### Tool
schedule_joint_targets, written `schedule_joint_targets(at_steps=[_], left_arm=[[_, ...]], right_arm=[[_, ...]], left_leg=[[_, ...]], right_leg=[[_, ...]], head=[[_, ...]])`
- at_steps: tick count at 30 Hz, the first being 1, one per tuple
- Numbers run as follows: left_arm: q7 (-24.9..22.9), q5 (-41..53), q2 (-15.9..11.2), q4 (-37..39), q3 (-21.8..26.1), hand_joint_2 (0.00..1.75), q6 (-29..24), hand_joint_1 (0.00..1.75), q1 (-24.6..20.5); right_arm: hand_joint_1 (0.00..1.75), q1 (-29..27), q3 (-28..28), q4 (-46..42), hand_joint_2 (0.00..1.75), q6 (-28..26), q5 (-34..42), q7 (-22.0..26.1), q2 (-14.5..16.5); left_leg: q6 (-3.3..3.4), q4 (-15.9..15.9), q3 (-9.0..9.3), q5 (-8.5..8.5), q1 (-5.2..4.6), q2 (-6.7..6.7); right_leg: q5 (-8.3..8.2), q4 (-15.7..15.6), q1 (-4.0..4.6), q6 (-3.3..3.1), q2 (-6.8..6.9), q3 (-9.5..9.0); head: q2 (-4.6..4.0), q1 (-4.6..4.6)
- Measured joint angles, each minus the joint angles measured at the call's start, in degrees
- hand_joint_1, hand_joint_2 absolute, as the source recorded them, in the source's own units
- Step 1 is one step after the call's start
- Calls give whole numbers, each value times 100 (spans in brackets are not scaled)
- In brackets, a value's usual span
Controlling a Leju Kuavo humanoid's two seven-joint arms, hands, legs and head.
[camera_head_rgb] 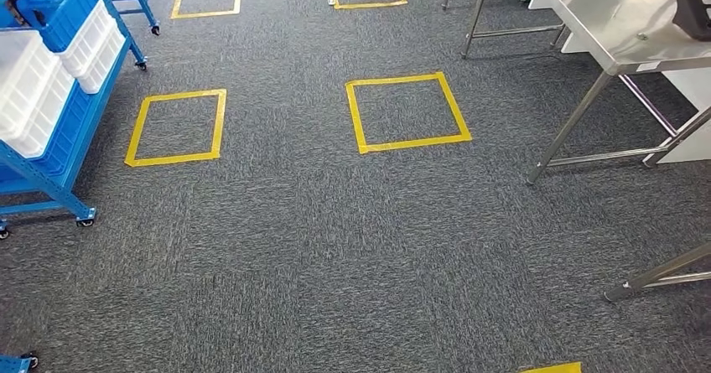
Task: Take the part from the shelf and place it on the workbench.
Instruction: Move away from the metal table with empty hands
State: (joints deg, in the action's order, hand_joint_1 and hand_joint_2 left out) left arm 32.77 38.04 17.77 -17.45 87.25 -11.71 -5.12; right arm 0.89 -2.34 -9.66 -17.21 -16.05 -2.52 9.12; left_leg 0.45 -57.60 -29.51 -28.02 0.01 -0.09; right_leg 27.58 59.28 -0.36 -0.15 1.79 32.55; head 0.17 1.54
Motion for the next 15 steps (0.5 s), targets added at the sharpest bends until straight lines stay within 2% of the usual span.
schedule_joint_targets(at_steps=[1,3,4,5,6,7,8,9,11,12,15], left_arm=[[-4,-1,-1,1,0,0,-1,0,-3],[-8,-1,-2,3,0,0,2,0,-13],[-9,-1,-3,4,0,0,4,0,-16],[-11,-1,-3,5,0,0,7,0,-15],[-12,-2,-4,7,0,0,9,0,-14],[-14,-2,-4,8,0,0,11,0,-13],[-15,-3,-4,8,0,0,13,0,-13],[-16,-3,-3,9,0,0,14,0,-14],[-25,-3,-3,11,0,0,15,0,-17],[-31,-4,-3,13,0,0,14,0,-19],[-55,-7,-4,22,0,0,0,0,-20]], right_arm=[[0,-1,0,0,0,-1,-4,-2,-1],[0,-2,0,0,0,-2,-12,-6,-3],[0,-2,0,0,0,-4,-16,-9,-4],[0,-2,0,0,0,-5,-21,-11,-6],[0,-2,0,0,0,-7,-26,-13,-8],[0,-2,0,0,0,-8,-31,-14,-8],[0,-1,0,0,0,-8,-36,-14,-9],[0,2,0,0,0,-8,-41,-15,-9],[0,12,1,0,0,-1,-56,-17,-9],[0,15,3,0,0,3,-64,-19,-9],[0,17,7,0,0,12,-77,-25,-6]], left_leg=[[50,26,-23,49,10,3],[131,56,-109,151,16,13],[153,53,-178,194,8,12],[159,45,-246,237,-1,10],[156,34,-314,278,-6,7],[149,18,-383,317,-8,3],[135,-5,-449,353,-7,-5],[118,-35,-509,385,-5,-14],[62,-91,-603,445,-13,-31],[29,-109,-623,475,-17,-36],[-73,-113,-661,533,-11,-40]], right_leg=[[105,79,-4,28,-32,39],[551,550,-16,57,-107,220],[803,900,-16,64,-127,339],[977,1213,-19,71,-136,428],[1035,1386,-20,76,-140,446],[987,1382,-21,79,-143,374],[844,1156,-25,78,-144,190],[686,778,-29,70,-152,-78],[514,67,-17,34,-188,-531],[504,-119,-6,11,-205,-628],[453,-195,5,-89,-196,-579]], head=[[0,-8],[0,-25],[0,-36],[-1,-39],[-1,-39],[-1,-39],[-1,-39],[0,-40],[0,-40],[0,-46],[0,-65]])
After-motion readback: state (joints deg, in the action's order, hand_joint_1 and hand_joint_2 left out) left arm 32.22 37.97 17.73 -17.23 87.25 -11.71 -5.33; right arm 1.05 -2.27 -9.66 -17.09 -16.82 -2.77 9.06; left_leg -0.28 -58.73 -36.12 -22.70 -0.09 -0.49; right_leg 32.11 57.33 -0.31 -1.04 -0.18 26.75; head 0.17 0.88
